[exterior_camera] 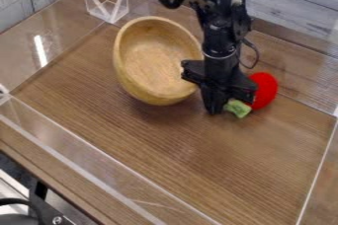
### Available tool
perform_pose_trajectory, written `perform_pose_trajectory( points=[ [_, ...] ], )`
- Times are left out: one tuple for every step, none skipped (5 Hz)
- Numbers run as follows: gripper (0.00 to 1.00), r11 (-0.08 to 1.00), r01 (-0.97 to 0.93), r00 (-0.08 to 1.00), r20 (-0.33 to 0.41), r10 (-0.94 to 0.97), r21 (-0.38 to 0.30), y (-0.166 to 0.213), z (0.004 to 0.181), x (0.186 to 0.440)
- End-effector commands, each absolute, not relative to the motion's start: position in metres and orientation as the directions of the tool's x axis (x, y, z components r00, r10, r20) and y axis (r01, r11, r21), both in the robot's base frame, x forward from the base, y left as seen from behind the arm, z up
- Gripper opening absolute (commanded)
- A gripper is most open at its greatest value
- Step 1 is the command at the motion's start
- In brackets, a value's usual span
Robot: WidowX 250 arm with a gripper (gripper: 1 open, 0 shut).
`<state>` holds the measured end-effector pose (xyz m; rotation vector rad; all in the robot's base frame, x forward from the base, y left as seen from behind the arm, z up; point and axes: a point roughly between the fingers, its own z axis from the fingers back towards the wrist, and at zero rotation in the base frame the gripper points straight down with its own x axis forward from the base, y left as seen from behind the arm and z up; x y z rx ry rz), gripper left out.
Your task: Move the red object to the left side of the table
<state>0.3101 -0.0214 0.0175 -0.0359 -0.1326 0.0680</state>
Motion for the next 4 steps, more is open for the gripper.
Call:
perform_pose_trajectory(
  points=[
    [0.00, 0.996, -0.063, 0.981, 0.181, 0.074, -0.062, -0.012, 0.044, 0.316],
    [0.00, 0.996, -0.050, 0.981, 0.185, 0.063, -0.078, -0.005, 0.056, 0.316],
    [0.00, 0.994, -0.065, 0.980, 0.182, 0.080, -0.086, -0.012, 0.069, 0.315],
    [0.00, 0.992, -0.081, 0.978, 0.184, 0.098, -0.095, -0.019, 0.085, 0.316]
  ],
)
